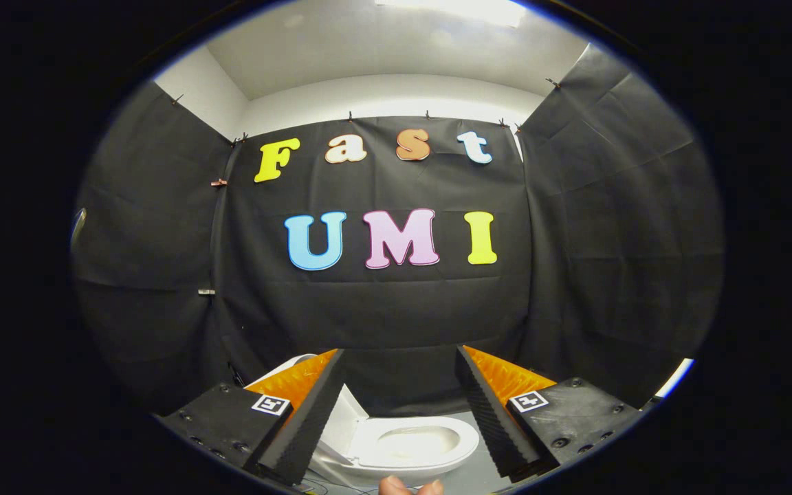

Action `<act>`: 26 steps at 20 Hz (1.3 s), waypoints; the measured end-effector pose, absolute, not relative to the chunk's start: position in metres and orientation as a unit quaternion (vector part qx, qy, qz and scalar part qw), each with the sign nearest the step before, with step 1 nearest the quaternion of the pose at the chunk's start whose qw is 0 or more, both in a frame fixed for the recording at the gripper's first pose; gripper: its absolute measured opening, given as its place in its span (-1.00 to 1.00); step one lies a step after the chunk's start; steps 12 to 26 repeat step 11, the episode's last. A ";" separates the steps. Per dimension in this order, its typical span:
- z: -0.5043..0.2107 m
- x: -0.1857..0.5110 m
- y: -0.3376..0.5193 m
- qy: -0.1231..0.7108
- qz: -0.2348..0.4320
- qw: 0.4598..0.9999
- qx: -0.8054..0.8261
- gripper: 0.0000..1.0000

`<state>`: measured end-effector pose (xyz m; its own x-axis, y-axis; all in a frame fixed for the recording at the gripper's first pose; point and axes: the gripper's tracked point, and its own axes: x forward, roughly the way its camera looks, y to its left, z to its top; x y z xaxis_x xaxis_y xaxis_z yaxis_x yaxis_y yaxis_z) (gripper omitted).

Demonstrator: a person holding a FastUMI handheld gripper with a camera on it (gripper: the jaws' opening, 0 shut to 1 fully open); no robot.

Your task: Open the toilet lid.

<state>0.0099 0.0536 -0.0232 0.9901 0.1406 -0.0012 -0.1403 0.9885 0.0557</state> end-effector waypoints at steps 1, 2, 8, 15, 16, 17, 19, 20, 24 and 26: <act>-0.023 0.009 0.051 0.002 0.068 0.997 0.026 0.99; -0.021 0.010 0.051 0.000 0.067 0.997 0.027 1.00; -0.025 0.010 0.057 0.001 0.074 0.997 0.023 1.00; -0.026 0.007 0.059 0.002 0.077 0.997 0.022 1.00; -0.026 0.007 0.059 0.002 0.077 0.997 0.022 1.00; -0.026 0.007 0.059 0.002 0.077 0.997 0.022 1.00; -0.026 0.007 0.059 0.002 0.077 0.997 0.022 1.00; -0.026 0.007 0.059 0.002 0.077 0.997 0.022 1.00; -0.026 0.007 0.059 0.002 0.077 0.997 0.022 1.00; -0.026 0.007 0.059 0.002 0.077 0.997 0.022 1.00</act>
